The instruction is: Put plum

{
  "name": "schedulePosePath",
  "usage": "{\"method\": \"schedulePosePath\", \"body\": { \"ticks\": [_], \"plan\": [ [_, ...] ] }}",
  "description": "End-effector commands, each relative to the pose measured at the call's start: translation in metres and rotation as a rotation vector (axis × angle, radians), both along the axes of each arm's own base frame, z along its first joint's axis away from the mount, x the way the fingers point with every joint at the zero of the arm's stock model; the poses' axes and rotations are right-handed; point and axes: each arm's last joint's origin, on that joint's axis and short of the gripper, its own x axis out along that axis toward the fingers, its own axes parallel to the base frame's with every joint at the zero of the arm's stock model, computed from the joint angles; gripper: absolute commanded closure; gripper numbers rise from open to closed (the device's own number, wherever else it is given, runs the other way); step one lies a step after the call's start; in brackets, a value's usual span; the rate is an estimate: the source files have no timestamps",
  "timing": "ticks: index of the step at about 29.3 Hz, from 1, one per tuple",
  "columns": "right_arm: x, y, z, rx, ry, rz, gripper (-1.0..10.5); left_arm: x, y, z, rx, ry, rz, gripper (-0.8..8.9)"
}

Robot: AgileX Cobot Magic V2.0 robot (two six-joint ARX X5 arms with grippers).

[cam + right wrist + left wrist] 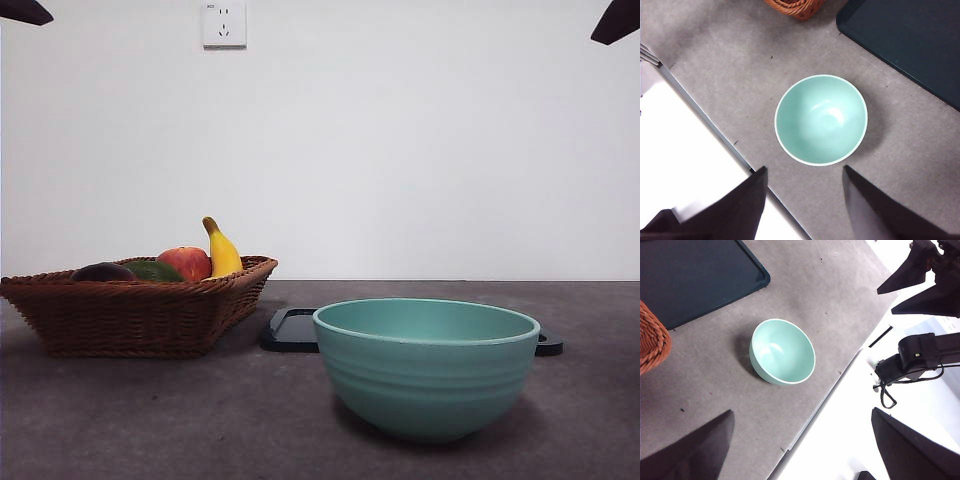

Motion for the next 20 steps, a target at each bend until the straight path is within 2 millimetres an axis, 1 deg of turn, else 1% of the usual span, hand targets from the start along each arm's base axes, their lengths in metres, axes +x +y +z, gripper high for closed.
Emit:
{"method": "schedulePosePath", "body": {
  "ticks": [1, 3, 4, 6, 9, 10, 20],
  "plan": [
    [0.0012, 0.0021, 0.0034, 0.004, -0.019, 0.019, 7.1, 0.0014, -0.0008, 0.0058, -0.002, -0.033, -0.015, 3.81],
    [0.0012, 0.0021, 0.0034, 0.004, -0.019, 0.019, 7.1, 0.0014, -0.0008, 0.0058, -0.002, -0.032, -0.015, 3.92],
    [0.0012, 0.0020, 0.0034, 0.003, -0.020, 0.019, 7.1, 0.0014, -0.0008, 0.0058, -0.002, -0.033, -0.015, 4.33],
    [0.0012, 0.0020, 0.0033, 0.003, -0.019, 0.019, 7.6, 0.0014, -0.0008, 0.0058, -0.002, -0.033, -0.015, 5.60],
    [0.0012, 0.0020, 0.0033, 0.003, -0.019, 0.018, 9.3, 0.0015, -0.0008, 0.0059, -0.002, -0.035, -0.015, 7.85],
    [0.0012, 0.0020, 0.0033, 0.003, -0.019, 0.018, 9.4, 0.0015, -0.0008, 0.0059, -0.002, -0.035, -0.015, 8.05],
    [0.0012, 0.0020, 0.0034, 0.003, -0.019, 0.018, 9.4, 0.0015, -0.0008, 0.0059, -0.002, -0.035, -0.015, 8.05]
  ]
}}
